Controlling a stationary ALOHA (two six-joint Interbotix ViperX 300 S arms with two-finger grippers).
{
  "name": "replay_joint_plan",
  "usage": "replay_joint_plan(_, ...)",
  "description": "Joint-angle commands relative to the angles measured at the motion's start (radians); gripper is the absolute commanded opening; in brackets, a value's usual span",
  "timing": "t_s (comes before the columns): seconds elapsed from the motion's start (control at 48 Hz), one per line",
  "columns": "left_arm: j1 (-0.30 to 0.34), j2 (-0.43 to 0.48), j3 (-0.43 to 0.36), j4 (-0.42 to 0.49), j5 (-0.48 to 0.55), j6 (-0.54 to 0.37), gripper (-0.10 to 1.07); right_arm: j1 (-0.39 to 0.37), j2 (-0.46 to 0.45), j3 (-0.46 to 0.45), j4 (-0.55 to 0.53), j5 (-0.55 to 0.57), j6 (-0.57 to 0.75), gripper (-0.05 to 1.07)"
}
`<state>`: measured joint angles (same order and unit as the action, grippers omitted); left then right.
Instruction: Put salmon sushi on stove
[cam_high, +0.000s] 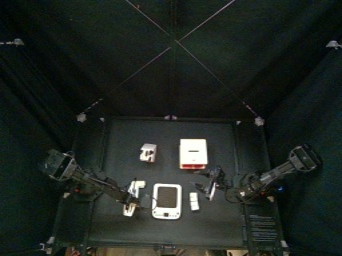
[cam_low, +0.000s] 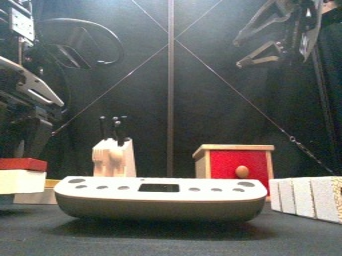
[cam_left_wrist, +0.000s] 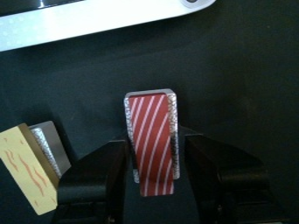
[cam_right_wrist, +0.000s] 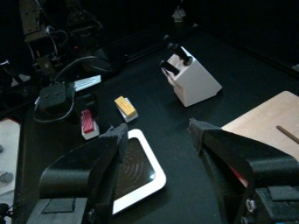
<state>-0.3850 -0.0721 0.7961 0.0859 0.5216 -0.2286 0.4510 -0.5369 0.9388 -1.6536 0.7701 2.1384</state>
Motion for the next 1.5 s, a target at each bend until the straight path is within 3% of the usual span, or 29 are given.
replay_joint_plan(0.0, 0.002, -0.025, -0.02, 0.018, -0.005, 0.0, 0.58, 0.0, -0.006, -0.009, -0.002, 0.005, 0.002, 0.91)
replay_joint_plan(0.354, 0.003, -0.075, -0.025, 0.12, -0.127, -0.002, 0.58, -0.005, -0.006, -0.008, -0.002, 0.005, -0.002, 0.91)
replay_joint_plan(0.646, 0.08, -0.029, -0.097, 0.183, -0.232, 0.0, 0.58, -0.008, -0.006, -0.006, -0.002, 0.005, -0.002, 0.91)
replay_joint_plan(1.125, 0.192, 0.161, -0.258, 0.13, -0.282, 0.0, 0.58, -0.009, -0.006, -0.006, -0.002, 0.005, 0.0, 0.91)
replay_joint_plan(1.479, 0.196, 0.179, -0.272, 0.129, -0.305, 0.0, 0.59, -0.009, -0.006, -0.005, -0.003, 0.005, 0.0, 0.91)
